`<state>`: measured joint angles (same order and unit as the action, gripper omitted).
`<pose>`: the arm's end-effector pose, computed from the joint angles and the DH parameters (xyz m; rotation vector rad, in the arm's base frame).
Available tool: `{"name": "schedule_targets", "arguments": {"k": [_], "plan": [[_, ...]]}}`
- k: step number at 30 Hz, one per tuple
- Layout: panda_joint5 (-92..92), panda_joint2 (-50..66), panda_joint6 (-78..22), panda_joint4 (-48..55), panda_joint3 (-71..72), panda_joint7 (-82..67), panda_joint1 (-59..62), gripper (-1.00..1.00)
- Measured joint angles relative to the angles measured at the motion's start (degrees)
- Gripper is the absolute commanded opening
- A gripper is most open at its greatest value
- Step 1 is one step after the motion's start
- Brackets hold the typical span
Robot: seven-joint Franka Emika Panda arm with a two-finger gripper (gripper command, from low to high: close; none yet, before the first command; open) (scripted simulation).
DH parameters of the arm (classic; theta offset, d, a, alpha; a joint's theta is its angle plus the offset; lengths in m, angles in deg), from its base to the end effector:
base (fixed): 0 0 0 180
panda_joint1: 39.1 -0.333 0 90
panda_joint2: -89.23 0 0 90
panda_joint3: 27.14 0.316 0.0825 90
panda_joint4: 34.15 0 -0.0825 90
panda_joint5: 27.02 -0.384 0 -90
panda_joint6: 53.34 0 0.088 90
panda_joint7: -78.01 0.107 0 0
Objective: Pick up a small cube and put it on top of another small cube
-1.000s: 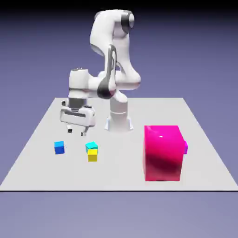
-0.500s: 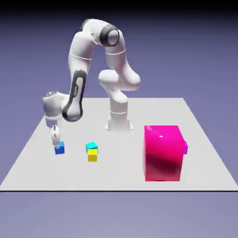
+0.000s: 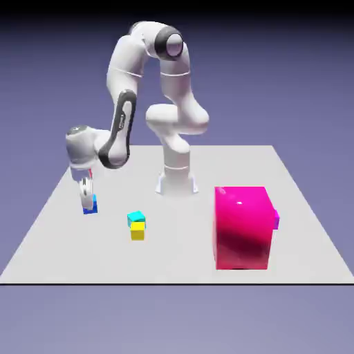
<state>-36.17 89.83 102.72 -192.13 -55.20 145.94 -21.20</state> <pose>0.2635 -0.2818 0.2103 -1.4915 2.7096 0.0809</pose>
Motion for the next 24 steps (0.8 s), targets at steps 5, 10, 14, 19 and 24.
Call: {"name": "schedule_targets", "arguments": {"k": [5,10,14,19,24], "plan": [[7.36,-10.38,-2.42,-7.06,7.72,12.37,2.00,-1.00],[14.72,-20.76,-4.84,-14.13,15.63,24.75,4.04,-1.00],[13.98,-18.40,-1.22,-15.26,17.82,25.53,4.57,-1.00],[8.95,-8.02,8.86,-15.05,19.88,22.15,5.02,-1.00],[6.63,-3.32,13.39,-14.95,20.83,20.59,5.24,1.00]]}}
